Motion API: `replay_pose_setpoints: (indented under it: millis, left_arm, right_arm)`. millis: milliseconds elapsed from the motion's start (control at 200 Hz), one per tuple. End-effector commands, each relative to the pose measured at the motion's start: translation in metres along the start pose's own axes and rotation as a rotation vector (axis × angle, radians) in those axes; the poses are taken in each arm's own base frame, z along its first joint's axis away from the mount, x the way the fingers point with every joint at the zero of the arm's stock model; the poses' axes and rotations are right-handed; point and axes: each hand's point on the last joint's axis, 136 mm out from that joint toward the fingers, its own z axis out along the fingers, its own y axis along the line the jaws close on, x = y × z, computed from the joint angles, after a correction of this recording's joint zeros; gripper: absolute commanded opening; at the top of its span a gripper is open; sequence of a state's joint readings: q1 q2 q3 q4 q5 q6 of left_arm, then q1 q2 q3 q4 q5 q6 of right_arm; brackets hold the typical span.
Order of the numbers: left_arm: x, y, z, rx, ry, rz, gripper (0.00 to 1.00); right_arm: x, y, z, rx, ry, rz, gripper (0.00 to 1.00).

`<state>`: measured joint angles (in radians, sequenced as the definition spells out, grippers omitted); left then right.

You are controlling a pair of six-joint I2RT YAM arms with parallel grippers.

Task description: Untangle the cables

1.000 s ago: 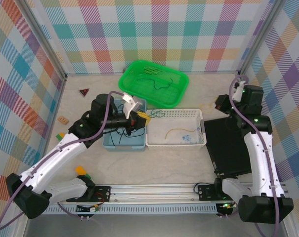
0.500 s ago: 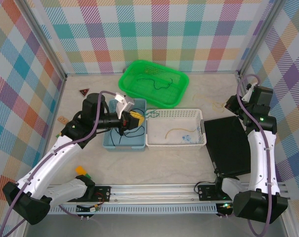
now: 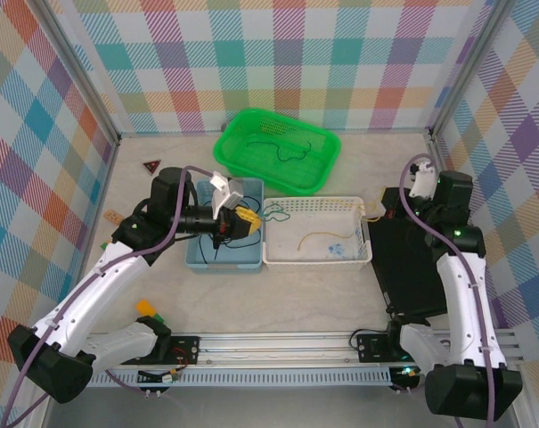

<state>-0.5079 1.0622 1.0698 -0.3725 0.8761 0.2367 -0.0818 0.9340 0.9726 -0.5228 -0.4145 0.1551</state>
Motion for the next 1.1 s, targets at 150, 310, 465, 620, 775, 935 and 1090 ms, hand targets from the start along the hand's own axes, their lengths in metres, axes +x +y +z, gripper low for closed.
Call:
replay_pose_setpoints:
  millis: [150,310,465,620,775,935,1090]
  left_arm:
    - [-0.008,-0.011,0.005,0.122,0.005,0.059,0.00]
    - [-0.012,-0.013,0.009,0.151,-0.015,0.048,0.00]
    - [-0.011,-0.013,0.011,0.148,-0.021,0.046,0.00]
    - [-0.009,-0.010,0.012,0.145,-0.014,0.037,0.00]
    - [-0.010,-0.010,0.011,0.136,-0.009,0.035,0.00]
    - [-0.007,-0.010,0.010,0.123,-0.004,0.032,0.00]
    - [-0.006,-0.009,0.010,0.113,-0.002,0.033,0.00]
  right_arm:
    - [0.002,-0.008,0.008,0.084,0.028,-0.056,0.00]
    - [0.024,-0.066,-0.003,0.394,0.080,0.123,0.00]
    - [0.057,-0.121,-0.025,0.675,0.131,0.358,0.00]
    - [0.083,-0.157,-0.027,0.792,0.160,0.501,0.00]
    - [0.096,-0.181,-0.021,0.872,0.142,0.565,0.00]
    - [0.102,-0.191,-0.013,0.878,0.144,0.620,0.23]
    - [0.103,-0.190,-0.013,0.865,0.182,0.619,0.56]
